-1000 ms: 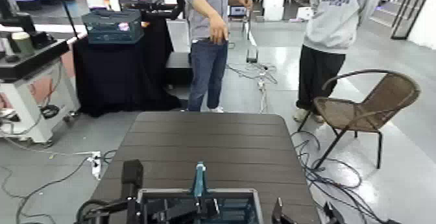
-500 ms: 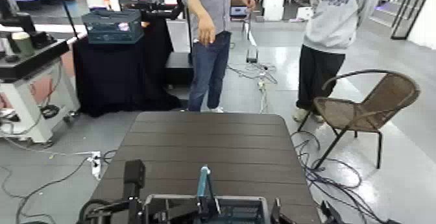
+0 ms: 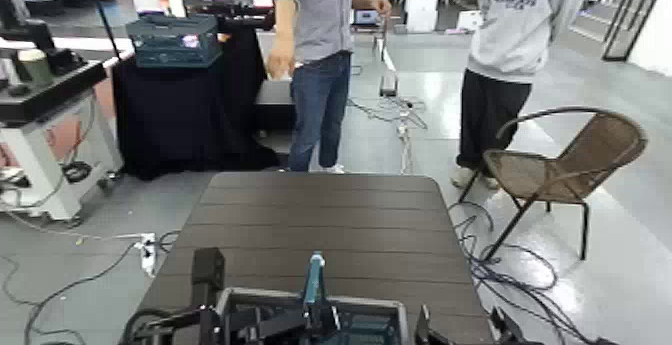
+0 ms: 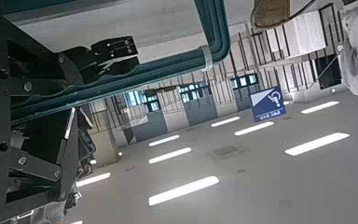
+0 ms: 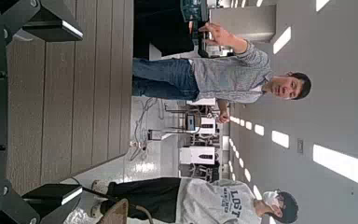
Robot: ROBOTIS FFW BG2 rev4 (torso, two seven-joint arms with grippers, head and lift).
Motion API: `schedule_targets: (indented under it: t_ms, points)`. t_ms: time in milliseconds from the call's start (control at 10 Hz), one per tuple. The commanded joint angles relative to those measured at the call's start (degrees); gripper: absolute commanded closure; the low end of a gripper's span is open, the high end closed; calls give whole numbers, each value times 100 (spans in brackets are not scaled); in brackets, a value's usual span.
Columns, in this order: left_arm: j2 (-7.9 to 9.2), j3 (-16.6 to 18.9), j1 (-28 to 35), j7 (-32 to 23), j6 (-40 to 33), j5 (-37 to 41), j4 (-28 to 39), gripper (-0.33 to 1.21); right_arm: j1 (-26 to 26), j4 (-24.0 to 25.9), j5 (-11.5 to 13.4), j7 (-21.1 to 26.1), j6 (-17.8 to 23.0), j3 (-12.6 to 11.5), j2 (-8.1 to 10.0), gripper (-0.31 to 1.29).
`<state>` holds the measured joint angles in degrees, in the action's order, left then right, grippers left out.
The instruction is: Grasp the handle of the crate.
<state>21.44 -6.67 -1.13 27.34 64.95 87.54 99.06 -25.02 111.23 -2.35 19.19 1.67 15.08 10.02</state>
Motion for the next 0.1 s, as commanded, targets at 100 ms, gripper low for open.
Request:
schedule_targets:
  t_ms: [100]
  points:
    - [0,-1,-1,8,-18,0,-18,120,5,30,6,-231,-88,-75,-44,15]
